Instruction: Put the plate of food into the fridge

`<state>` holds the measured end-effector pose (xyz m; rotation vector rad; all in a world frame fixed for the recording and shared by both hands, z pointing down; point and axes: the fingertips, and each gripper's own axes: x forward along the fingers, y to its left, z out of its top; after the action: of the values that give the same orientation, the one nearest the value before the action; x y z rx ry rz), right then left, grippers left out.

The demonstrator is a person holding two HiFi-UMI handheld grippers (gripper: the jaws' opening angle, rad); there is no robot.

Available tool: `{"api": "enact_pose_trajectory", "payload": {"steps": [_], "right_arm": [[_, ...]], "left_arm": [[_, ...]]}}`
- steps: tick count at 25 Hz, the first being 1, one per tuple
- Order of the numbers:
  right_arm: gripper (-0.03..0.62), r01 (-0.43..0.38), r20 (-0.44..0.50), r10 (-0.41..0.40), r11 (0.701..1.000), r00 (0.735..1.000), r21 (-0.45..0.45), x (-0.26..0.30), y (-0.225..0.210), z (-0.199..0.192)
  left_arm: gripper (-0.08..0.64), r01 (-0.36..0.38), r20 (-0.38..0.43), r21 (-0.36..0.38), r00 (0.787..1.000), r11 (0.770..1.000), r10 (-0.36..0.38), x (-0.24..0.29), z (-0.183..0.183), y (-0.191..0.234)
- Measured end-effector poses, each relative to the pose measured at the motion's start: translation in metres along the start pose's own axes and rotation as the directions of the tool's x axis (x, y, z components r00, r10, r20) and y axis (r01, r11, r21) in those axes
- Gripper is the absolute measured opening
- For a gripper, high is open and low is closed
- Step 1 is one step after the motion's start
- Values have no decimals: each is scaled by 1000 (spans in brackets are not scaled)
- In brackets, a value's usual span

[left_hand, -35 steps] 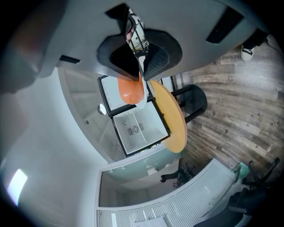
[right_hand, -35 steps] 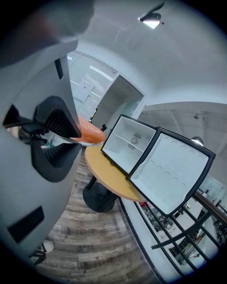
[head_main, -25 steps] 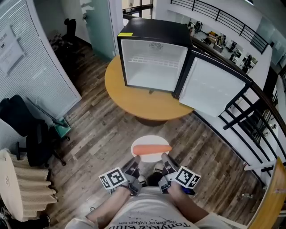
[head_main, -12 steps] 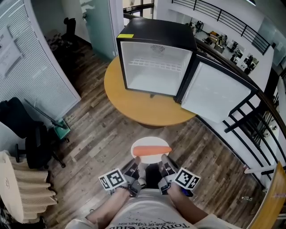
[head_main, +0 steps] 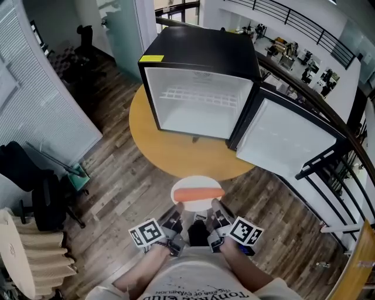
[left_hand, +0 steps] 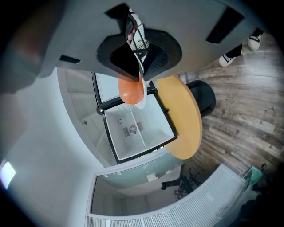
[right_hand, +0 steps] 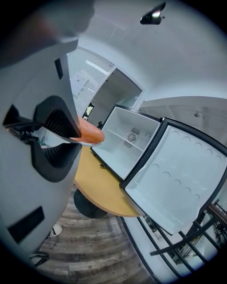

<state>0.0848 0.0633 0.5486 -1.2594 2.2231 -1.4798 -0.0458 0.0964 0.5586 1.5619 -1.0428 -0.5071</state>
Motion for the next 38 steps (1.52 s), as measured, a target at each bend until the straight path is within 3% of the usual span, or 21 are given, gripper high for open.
{"api": "enact_pose_trajectory", "payload": {"steps": [16, 22, 27, 32, 38], "right_arm": [[56, -58, -14, 58, 998, 998, -13, 89, -3, 102], [55, -61, 1, 61, 998, 998, 1, 106, 0, 116], [54, -58, 40, 57, 998, 998, 13, 119, 12, 126], [52, -54, 87, 53, 999, 995, 6, 130, 22, 142], [52, -36, 113, 36, 999, 993, -2, 148, 31, 156]], "left_arm": [[44, -20, 59, 36, 998, 999, 18, 102, 75, -25], [44, 0, 63, 15, 998, 1000, -1, 118, 90, -30], [44, -26, 36, 79, 999, 997, 23, 124, 114, -35], [44, 36, 18, 53, 999, 998, -37, 139, 131, -47], [44, 50, 9, 47, 999, 998, -51, 153, 153, -52]]}}
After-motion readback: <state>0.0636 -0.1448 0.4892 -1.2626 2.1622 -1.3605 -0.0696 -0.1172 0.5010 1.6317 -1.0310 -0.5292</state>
